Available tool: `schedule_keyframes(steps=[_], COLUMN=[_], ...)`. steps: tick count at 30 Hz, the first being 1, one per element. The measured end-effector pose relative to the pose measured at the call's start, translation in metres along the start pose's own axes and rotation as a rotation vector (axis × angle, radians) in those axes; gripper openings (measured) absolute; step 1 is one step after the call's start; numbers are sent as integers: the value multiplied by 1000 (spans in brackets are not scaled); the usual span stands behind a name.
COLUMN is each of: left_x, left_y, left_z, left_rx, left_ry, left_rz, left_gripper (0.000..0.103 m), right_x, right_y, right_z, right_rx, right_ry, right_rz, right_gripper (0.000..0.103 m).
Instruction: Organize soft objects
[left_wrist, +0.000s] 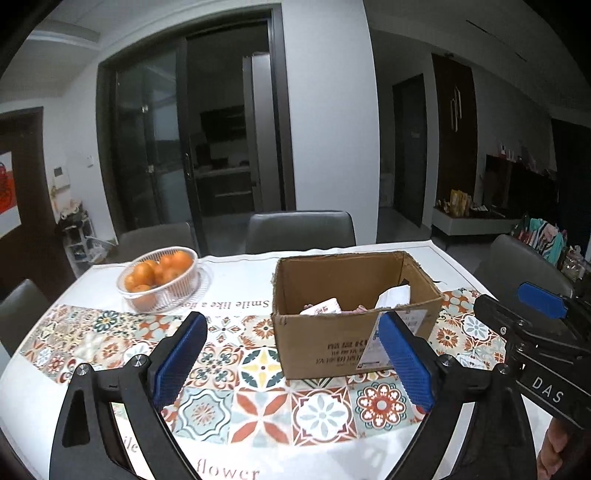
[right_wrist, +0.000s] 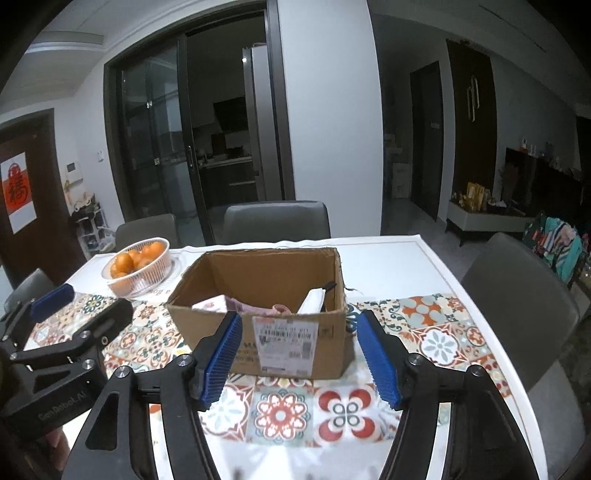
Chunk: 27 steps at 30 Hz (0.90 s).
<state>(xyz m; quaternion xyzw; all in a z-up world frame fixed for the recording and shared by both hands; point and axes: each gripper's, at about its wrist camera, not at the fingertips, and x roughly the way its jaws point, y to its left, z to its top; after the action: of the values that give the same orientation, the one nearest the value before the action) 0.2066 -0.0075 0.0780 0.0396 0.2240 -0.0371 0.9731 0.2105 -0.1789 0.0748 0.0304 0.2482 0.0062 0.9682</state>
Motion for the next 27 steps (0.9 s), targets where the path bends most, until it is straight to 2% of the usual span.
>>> schedule_keyframes(steps=[5,11,27], left_x=[-32,-65,-114], left_y=[4,5,-3], left_z=[-11,-28,-75], left_rx=[-12,-5,-6], left_ry=[-30,-64,-63], left_rz=[18,51,16], left_gripper=[97,97,103], right_x=[-31,-56,-108], right_y=[1,1,-2], right_z=[-14,-35,-83], right_rx=[11,21,24], right_ry=[-30,-26,-39], right_rz=[2,-5,-32], right_gripper=[73,76,76])
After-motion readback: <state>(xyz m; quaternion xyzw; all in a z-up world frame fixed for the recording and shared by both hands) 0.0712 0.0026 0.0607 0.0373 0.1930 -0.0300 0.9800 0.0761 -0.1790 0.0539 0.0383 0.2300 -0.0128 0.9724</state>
